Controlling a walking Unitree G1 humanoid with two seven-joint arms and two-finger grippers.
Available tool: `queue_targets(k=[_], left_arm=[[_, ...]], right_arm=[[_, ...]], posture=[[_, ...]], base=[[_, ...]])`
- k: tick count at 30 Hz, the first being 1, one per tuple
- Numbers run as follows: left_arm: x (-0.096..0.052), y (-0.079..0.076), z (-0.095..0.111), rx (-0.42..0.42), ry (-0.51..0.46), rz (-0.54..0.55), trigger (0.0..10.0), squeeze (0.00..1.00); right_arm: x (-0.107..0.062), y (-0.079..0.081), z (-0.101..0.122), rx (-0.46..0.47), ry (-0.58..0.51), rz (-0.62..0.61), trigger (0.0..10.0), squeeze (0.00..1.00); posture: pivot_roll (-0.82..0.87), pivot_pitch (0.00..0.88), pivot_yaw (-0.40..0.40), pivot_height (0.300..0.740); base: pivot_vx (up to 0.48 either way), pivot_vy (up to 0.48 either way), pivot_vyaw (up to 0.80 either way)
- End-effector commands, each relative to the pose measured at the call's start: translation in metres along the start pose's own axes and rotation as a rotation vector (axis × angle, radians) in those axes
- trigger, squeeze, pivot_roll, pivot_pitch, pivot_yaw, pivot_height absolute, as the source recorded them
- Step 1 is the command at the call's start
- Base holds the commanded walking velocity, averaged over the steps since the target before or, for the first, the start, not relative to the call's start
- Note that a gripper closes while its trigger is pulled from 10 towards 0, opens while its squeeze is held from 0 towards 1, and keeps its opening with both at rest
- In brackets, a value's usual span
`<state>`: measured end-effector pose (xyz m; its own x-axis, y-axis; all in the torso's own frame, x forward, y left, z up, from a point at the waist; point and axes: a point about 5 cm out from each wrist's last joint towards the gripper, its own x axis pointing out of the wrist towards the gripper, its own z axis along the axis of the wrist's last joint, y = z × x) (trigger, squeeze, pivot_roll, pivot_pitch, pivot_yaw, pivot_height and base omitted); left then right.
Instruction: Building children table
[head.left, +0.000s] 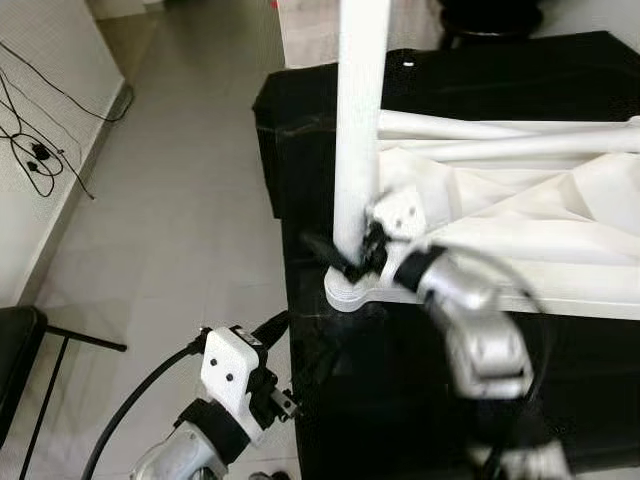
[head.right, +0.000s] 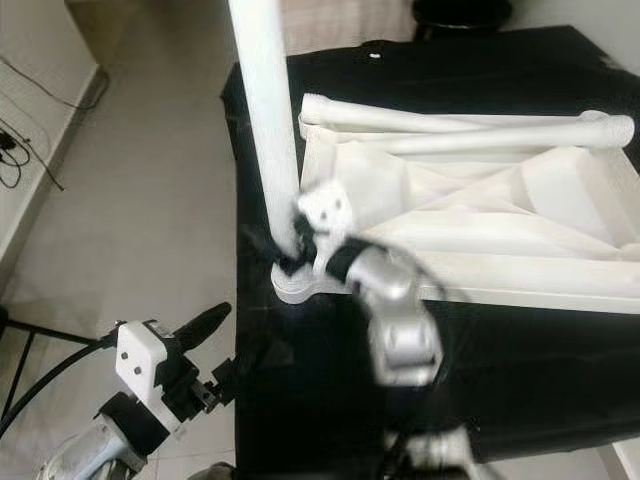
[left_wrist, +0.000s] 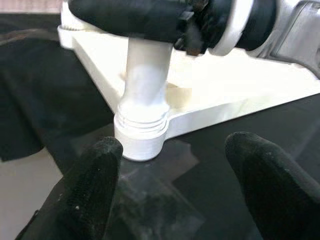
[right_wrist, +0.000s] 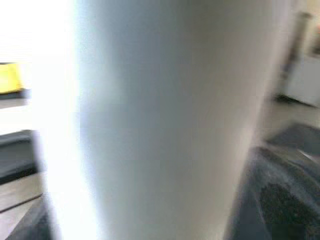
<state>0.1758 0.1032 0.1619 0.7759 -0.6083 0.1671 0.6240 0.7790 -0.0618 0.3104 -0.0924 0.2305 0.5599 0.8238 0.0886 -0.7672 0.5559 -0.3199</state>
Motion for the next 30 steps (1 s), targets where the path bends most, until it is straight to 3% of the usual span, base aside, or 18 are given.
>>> queue_targets(k=[1,2,3,4,5,9,17,18,19,20,30], left_arm=[[-0.002,-0.001,-0.002,-0.004,0.008,0.005,10.0,0.0],[-0.002,-0.001,-0.002,-0.004,0.008,0.005,10.0,0.0],[-0.002,-0.001,-0.002,-0.002,0.007,0.006,10.0,0.0],[-0.002,-0.001,-0.001,-0.001,0.007,0.007,10.0,0.0],[-0.002,-0.001,-0.001,0.001,0.009,0.006,10.0,0.0],[-0.003,-0.002,0.0,0.002,0.01,0.004,10.0,0.0],[-0.005,-0.005,0.001,0.001,0.013,0.006,10.0,0.0],[-0.005,-0.005,0.001,0.0,0.013,0.006,10.0,0.0],[-0.005,-0.005,0.001,0.0,0.013,0.006,10.0,0.0],[-0.005,-0.005,0.001,-0.001,0.014,0.005,10.0,0.0],[-0.004,-0.007,0.001,-0.004,0.012,0.006,10.0,0.0]], right_arm=[[0.004,0.016,-0.01,0.02,0.021,0.242,10.0,1.0],[0.004,0.016,-0.01,0.02,0.021,0.242,10.0,1.0],[0.003,0.017,-0.012,-0.019,0.036,0.358,10.0,0.32],[0.006,0.014,-0.013,-0.036,0.055,0.419,10.0,0.0],[0.009,0.01,-0.014,-0.031,0.073,0.49,10.0,0.0],[0.013,0.001,-0.014,-0.016,0.09,0.575,10.0,0.0],[0.025,-0.017,-0.015,-0.008,0.118,0.631,10.0,0.0],[0.028,-0.019,-0.015,-0.003,0.118,0.623,2.7,0.0],[0.028,-0.019,-0.015,-0.003,0.118,0.623,2.7,0.0],[0.03,-0.02,-0.014,0.013,0.104,0.636,0.0,0.0],[0.028,-0.027,-0.014,0.072,0.062,0.657,0.0,0.0]], posture=[[0.02,0.188,0.024,0.74],[0.02,0.188,0.024,0.74],[0.02,0.19,0.027,0.74],[0.04,0.187,0.033,0.74],[0.05,0.191,0.036,0.74],[0.06,0.197,0.034,0.74],[0.07,0.203,0.032,0.74],[0.07,0.206,0.03,0.74],[0.07,0.206,0.03,0.74],[0.08,0.213,0.026,0.74],[0.07,0.213,0.026,0.74]], base=[[0.0,0.0,0.0],[0.0,0.0,0.0],[0.0,0.0,0.0],[0.0,0.0,0.0],[0.0,0.0,0.0],[0.0,0.0,0.0],[0.0,0.0,0.0],[0.0,0.0,0.0],[0.0,0.0,0.0],[0.0,0.0,0.0],[0.0,0.0,0.0]])
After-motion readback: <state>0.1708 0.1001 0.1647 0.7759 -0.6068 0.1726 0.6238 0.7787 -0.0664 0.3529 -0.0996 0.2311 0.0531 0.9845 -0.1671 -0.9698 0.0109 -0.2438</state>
